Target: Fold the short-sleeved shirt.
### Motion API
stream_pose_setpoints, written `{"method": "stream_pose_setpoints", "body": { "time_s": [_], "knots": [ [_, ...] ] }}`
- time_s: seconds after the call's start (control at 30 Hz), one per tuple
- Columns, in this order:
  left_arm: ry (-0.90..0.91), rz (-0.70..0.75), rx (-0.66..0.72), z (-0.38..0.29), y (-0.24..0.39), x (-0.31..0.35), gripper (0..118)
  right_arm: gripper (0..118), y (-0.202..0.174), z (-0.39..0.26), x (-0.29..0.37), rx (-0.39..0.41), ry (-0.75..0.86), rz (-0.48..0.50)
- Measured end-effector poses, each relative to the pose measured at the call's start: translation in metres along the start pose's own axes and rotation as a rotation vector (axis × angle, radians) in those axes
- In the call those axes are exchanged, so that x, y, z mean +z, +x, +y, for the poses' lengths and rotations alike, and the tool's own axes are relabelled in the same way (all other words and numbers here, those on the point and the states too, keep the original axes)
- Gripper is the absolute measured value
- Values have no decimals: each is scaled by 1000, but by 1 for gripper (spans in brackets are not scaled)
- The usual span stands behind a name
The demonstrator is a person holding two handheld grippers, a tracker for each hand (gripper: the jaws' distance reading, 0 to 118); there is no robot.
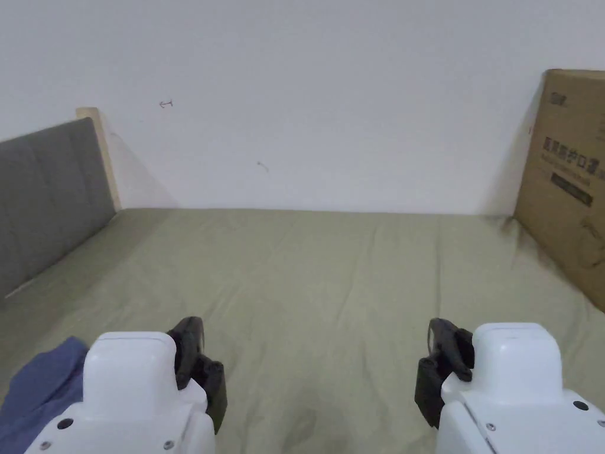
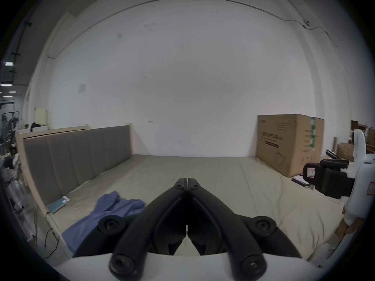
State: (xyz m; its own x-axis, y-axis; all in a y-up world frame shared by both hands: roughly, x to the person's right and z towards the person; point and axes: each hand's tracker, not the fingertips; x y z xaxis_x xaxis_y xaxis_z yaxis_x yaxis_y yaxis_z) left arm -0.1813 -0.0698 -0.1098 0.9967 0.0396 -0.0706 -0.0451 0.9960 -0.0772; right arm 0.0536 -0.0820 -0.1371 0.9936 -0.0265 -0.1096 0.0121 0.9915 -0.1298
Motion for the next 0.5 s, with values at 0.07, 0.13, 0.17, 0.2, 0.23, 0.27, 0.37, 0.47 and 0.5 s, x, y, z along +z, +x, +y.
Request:
{"method": "stream_pose_setpoints", "body": {
  "time_s": [0.07, 0.13, 0.17, 0.2, 0.23, 0.27, 0.37, 0.47, 0.5],
  "knots": [
    [13, 57, 14, 3, -22, 7, 0, 0, -21, 1, -6, 16, 8, 49],
    [21, 150, 24, 8, -43, 16, 0, 0, -44, 2, -13, 9, 2, 136],
    [29, 188, 22, 9, -54, 19, 0, 0, -55, 2, -16, 10, -5, 165],
    [25, 237, 22, 11, -65, 23, 0, 0, -69, 3, -19, 31, -3, 192],
    [18, 279, 30, 13, -75, 28, 0, 0, -82, 2, -20, 62, 11, 231],
    [21, 300, 47, 14, -82, 31, 0, 0, -93, 1, -21, 78, 12, 249],
    [12, 330, 63, 13, -99, 34, 0, 0, -119, 0, -26, 31, -16, 366],
    [-50, 385, 9, 5, -106, 28, 0, 0, -137, -4, -29, 36, -29, 397],
    [-60, 388, 12, 2, -109, 24, 0, 0, -142, -6, -29, 44, -31, 401]
  ]
}}
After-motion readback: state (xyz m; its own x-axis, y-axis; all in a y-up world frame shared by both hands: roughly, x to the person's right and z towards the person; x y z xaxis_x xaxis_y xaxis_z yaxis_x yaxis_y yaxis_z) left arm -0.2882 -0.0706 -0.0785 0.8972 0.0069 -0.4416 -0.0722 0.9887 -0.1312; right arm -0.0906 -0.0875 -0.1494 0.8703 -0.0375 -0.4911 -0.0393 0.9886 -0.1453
